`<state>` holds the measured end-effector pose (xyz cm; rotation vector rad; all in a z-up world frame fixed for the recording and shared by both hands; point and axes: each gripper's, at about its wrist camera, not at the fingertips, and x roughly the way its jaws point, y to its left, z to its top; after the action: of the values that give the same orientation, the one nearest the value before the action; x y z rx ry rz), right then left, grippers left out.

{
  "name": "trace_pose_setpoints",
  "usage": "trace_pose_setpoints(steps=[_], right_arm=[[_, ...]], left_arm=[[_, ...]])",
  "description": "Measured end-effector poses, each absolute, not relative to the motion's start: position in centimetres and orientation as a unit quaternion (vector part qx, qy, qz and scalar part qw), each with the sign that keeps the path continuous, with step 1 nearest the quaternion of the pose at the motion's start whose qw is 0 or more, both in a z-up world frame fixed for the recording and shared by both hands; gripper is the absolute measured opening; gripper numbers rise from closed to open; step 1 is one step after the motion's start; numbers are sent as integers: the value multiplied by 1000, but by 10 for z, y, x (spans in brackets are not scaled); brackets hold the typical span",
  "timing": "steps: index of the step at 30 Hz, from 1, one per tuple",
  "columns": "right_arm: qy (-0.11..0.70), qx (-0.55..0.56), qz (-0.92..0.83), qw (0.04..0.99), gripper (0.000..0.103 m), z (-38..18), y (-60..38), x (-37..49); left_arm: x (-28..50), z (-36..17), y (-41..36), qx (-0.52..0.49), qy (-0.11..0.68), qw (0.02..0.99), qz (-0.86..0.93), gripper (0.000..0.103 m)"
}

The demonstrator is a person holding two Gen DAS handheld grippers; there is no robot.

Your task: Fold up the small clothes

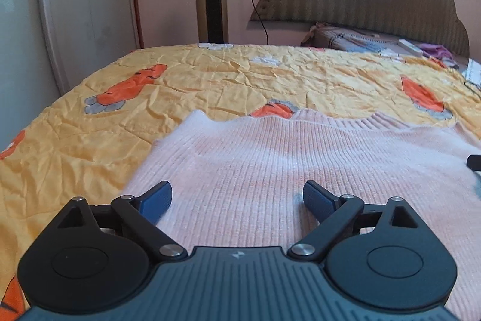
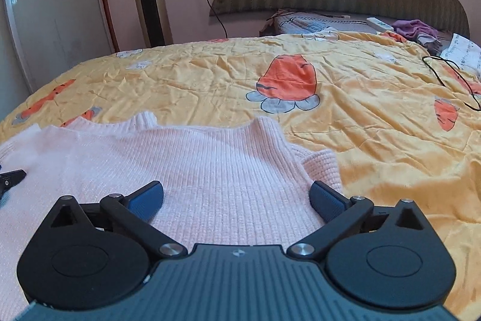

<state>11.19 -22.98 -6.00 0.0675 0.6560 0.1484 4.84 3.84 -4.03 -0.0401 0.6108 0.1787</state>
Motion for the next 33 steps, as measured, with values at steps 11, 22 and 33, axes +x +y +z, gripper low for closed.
trace_pose_setpoints(steps=[11, 22, 33], right_arm=[[297, 102, 94, 945, 101, -60, -250, 103], [283, 138, 99, 944, 100, -60, -260, 97], [269, 193, 118, 936, 100, -64, -276, 95]], left_arm=[[-103, -39, 98, -318, 276, 886, 194, 95], [-51, -47, 130, -426, 302, 832, 188, 69], [-37, -45, 120, -387, 319, 839, 210, 68]])
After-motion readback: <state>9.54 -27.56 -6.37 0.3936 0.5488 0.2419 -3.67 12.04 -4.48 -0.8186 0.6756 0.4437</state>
